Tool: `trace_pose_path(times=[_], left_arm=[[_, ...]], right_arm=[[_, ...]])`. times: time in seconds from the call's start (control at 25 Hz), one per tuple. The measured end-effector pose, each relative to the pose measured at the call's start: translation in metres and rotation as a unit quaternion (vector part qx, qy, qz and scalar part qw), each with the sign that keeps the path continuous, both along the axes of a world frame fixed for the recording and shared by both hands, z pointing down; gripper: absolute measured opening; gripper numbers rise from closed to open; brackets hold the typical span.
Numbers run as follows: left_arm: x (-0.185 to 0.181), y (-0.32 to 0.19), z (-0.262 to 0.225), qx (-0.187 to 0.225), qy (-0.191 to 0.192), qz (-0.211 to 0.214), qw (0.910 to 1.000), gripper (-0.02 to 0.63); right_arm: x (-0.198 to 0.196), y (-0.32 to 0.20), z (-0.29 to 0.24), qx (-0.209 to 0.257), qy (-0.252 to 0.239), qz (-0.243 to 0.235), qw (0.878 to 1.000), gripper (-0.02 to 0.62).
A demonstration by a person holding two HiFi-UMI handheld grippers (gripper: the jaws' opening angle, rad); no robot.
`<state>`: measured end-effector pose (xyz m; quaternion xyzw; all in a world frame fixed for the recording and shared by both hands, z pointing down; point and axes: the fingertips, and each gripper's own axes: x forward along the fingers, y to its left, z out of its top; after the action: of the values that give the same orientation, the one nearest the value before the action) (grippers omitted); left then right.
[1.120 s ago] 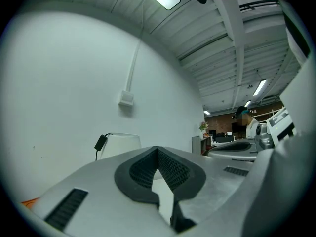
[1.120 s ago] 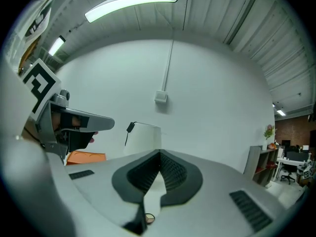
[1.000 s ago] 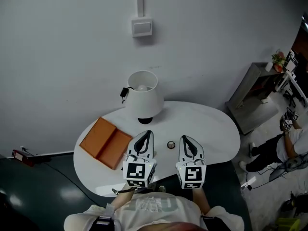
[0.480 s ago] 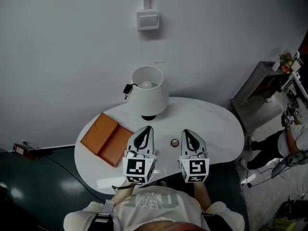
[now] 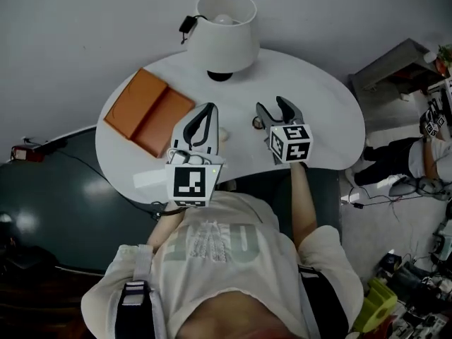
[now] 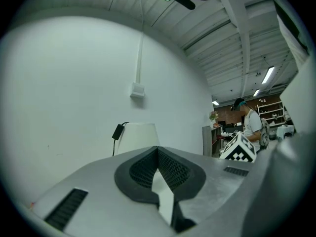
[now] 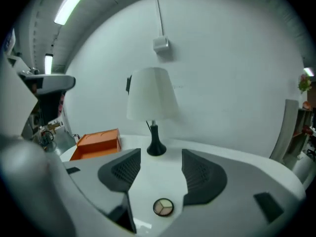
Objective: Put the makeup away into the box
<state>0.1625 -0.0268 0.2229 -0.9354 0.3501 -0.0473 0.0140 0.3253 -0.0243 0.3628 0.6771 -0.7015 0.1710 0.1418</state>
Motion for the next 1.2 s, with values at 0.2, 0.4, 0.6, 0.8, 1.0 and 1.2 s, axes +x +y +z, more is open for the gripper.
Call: trace_pose_path(times=[0.2,0.4,0.6,0.8,1.0,1.2], left_arm=[[-0.009,0.003,0.018,-0.012,-0.005,-0.017,0.9998,0.008],[-0.018,0.0,0.034,-0.031,-0.015,-0.027,0.999,0.008],[-0.026,-0.009,0.04,-0.041,-0.014,-0.039,0.9983,0.008],[-0.029,-0.014,0.041,-0.043,-0.014,-0.044,0.998,0.008],[-0.033,-0.015,0.044,-0.048,-0.013,-0.049,0.9976,0.008],[-0.039,-0.02,0.043,-0.052,-0.009,-0.059,0.9969,0.008]], right_arm=[[-0.003,-0.001,0.087,-0.121,-0.013,-0.038,0.992,0.292],[-0.009,0.01,0.139,-0.195,0.002,-0.055,0.979,0.302],[-0.012,0.023,0.159,-0.225,0.005,-0.049,0.973,0.302],[-0.011,0.03,0.172,-0.26,0.016,-0.048,0.964,0.219],[-0.01,0.03,0.172,-0.262,0.009,-0.039,0.964,0.218],[-0.012,0.01,0.135,-0.208,-0.012,-0.026,0.978,0.218]])
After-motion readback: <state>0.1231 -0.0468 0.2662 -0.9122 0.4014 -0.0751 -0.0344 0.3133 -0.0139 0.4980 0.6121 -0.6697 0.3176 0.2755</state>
